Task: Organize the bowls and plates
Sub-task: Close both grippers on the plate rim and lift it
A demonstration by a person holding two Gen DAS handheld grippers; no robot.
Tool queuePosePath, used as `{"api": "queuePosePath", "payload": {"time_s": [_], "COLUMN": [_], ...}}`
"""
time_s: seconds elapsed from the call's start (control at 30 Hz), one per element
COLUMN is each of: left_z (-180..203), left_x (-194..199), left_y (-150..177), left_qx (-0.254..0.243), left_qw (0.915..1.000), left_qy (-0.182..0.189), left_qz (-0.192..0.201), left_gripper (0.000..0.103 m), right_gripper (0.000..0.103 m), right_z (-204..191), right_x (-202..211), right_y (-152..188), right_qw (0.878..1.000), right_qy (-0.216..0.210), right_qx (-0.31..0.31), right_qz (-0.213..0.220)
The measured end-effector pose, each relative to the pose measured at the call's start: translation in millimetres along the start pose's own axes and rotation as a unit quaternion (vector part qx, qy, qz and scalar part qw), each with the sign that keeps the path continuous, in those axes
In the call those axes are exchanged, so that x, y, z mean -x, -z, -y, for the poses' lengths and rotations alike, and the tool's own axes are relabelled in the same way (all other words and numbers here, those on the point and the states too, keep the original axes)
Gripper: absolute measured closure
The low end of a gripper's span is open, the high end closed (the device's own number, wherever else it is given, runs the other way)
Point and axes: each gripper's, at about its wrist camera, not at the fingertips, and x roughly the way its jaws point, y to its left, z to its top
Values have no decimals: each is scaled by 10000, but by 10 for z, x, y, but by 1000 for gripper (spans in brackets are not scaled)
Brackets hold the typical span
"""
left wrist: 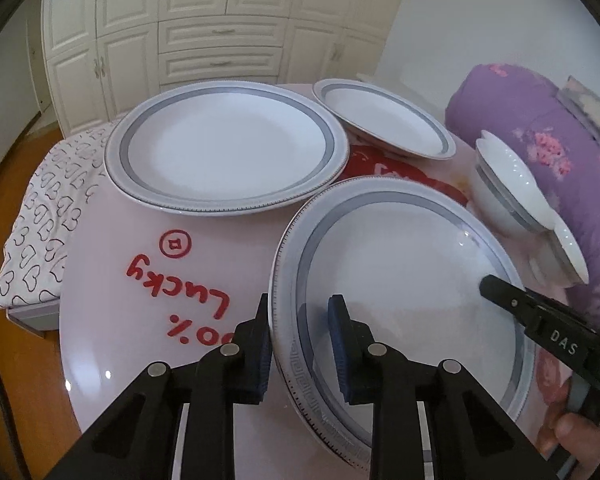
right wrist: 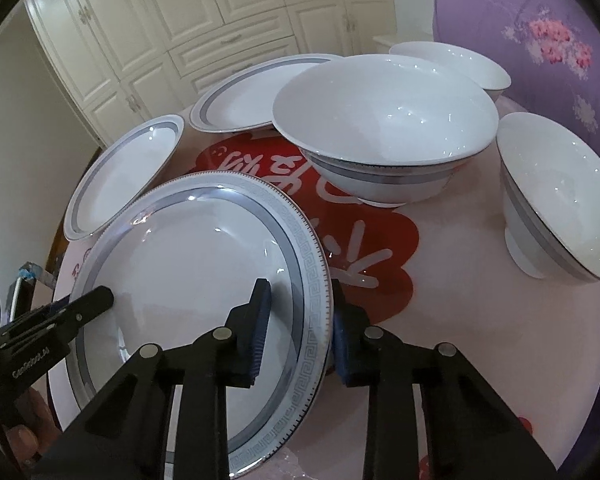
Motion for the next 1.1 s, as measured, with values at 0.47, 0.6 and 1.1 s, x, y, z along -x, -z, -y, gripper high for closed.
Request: {"api": "queuePosePath", "payload": {"time_s": [0.47,0.6,1.1], "left_z": [-247,-347,-690], "left_x": [449,655,1134], "left_y": [165,267,760], "left_qx": [176,257,515], "left_qw": [9993,9986,9970], "left_qy": [-83,-166,-380], "left_qz": [304,427,436], "left_gripper": [82,82,82], "right_gripper": [77,77,77], "right_z": [-315,-504,-940], "right_x": [129,168,188], "right_y": [70,144,402], "right_qw": [9995,9988,9966], "right_qy": [-227,-346,-502], "right_qx": [199,322,652], "right_qz": [85,84,3]}}
